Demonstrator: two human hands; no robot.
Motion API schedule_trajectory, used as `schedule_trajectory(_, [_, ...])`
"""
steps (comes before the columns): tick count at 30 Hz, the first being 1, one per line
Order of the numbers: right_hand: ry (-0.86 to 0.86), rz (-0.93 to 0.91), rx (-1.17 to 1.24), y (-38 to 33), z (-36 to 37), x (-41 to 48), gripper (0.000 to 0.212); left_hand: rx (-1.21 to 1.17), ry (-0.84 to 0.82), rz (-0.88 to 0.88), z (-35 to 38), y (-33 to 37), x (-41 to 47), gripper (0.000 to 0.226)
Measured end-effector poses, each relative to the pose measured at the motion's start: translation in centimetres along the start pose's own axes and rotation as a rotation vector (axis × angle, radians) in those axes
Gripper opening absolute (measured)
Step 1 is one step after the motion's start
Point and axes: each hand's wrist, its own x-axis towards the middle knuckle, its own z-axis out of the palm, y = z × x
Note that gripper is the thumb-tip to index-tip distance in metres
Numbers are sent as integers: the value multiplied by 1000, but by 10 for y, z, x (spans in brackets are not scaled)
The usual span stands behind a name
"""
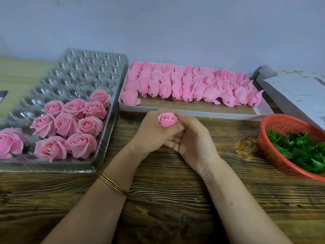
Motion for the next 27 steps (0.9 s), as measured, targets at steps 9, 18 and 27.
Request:
schedule_trajectory(9, [78,29,-26,0,2,0,31,189,10,26,2,-1,1,18])
schedule_trajectory(18, [86,26,-58,0,1,0,28,262,4,9,4,-2,1,14])
schedule_trajectory(27, [125,23,-147,1,1,-1,30,302,23,22,6,-1,1,12])
